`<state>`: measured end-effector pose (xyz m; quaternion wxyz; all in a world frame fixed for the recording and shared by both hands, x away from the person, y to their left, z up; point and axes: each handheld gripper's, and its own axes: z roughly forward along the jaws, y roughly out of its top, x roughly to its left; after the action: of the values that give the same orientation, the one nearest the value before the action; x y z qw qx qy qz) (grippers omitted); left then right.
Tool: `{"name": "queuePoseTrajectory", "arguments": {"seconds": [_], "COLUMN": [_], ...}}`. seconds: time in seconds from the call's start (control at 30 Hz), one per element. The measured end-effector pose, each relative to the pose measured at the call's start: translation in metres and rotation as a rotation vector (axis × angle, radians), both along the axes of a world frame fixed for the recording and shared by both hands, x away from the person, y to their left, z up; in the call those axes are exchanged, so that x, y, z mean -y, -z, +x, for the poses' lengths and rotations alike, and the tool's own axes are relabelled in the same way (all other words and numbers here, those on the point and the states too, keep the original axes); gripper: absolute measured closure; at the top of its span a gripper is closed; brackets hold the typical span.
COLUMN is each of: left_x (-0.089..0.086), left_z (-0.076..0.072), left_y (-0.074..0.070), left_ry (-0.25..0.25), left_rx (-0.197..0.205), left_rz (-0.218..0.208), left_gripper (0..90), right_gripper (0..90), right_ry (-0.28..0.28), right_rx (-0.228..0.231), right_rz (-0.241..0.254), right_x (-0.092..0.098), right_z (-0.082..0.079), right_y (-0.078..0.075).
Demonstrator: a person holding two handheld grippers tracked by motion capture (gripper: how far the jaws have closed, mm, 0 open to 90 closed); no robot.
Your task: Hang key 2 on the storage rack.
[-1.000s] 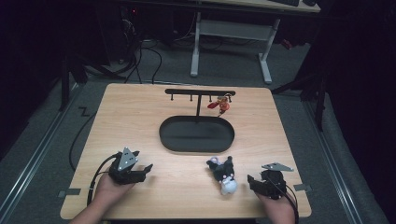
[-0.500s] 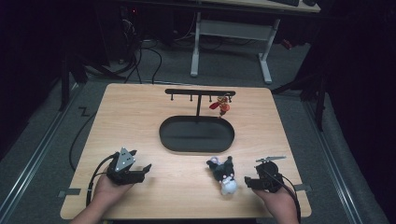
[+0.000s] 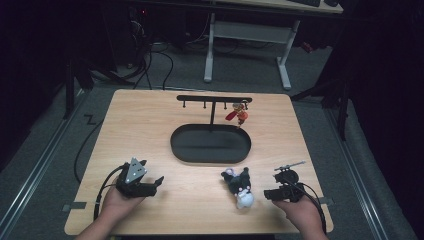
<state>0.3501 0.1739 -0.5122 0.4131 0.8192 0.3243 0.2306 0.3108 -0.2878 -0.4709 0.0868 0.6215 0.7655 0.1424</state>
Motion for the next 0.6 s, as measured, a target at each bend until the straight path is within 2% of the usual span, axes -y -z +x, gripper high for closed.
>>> {"name": "queuePoseTrajectory", "arguments": {"seconds": [0.23,0.43,0.6], "left_x": [0.002,0.002,0.002], "left_z": [0.001,0.001,0.002], "left_y": [0.002,0.001,0.002], "left_ry": [0.008,0.003,0.001], "left_rx": [-0.023,-0.020,-0.027], "left_rz": [0.013,0.010,0.009], "left_gripper": [12.5,9.8,6.6], "right_gripper": [36.0,34.4,31.6], "right_ry": [-0.028,-0.054,-0.062], "right_rx": [-0.056,-0.112,-0.136], "right_rz": [-0.021,-0.049,-0.033], "right_x": [-0.005,-0.011,-0.018], "right_z": [0.003,0.005,0.004], "right_y": [-0.002,-0.008,-0.019]}}
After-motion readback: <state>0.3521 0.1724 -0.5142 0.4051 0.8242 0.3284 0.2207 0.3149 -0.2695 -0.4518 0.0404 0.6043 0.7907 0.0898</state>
